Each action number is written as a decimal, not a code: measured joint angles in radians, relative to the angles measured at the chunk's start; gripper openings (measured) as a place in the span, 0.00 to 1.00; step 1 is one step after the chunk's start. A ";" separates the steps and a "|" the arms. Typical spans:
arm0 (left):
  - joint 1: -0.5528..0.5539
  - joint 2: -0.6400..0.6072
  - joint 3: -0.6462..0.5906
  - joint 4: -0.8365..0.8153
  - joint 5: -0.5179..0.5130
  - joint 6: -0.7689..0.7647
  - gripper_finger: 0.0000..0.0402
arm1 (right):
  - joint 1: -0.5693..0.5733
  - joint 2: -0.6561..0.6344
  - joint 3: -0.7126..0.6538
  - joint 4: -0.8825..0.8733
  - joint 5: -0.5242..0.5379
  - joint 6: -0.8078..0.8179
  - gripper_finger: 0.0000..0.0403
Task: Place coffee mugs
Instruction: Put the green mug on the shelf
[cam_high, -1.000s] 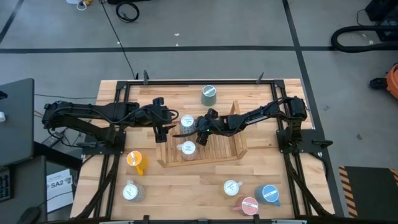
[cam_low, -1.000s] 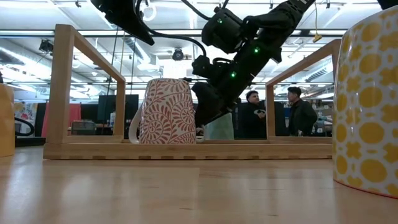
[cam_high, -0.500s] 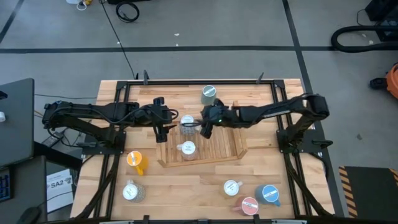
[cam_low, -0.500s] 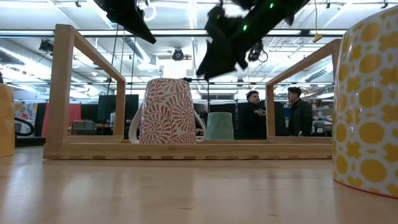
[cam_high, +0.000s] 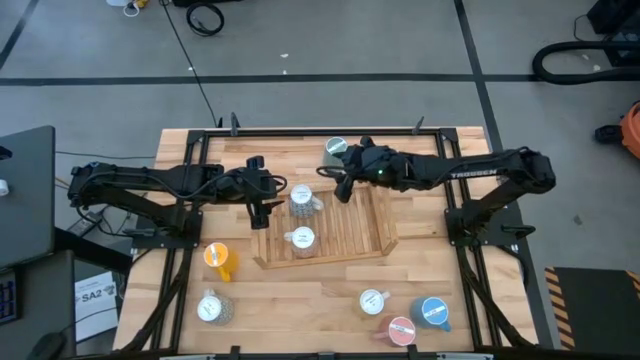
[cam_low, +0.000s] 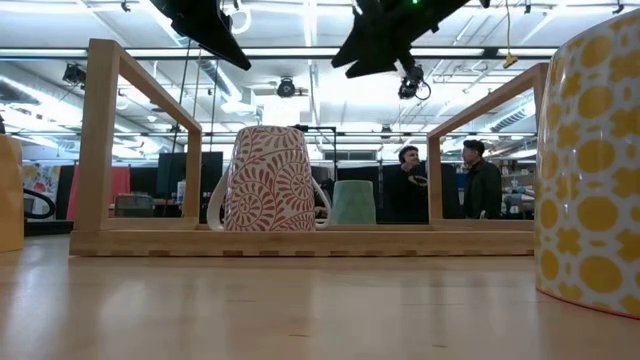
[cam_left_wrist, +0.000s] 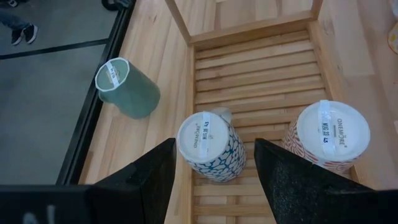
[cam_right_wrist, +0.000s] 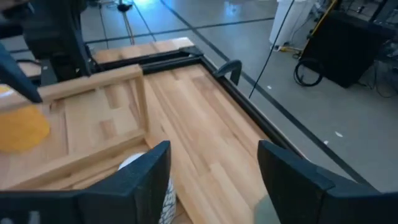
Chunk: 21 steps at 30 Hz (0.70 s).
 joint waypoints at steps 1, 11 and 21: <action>0.000 0.000 0.000 0.000 0.000 0.000 0.55 | -0.003 -0.005 0.000 -0.003 0.000 0.000 0.65; 0.000 0.000 0.000 0.000 0.000 -0.001 0.58 | -0.027 -0.004 0.000 -0.024 -0.002 0.011 0.98; 0.000 0.000 0.000 0.000 0.000 0.000 0.73 | -0.026 -0.004 0.000 -0.014 -0.019 0.005 0.89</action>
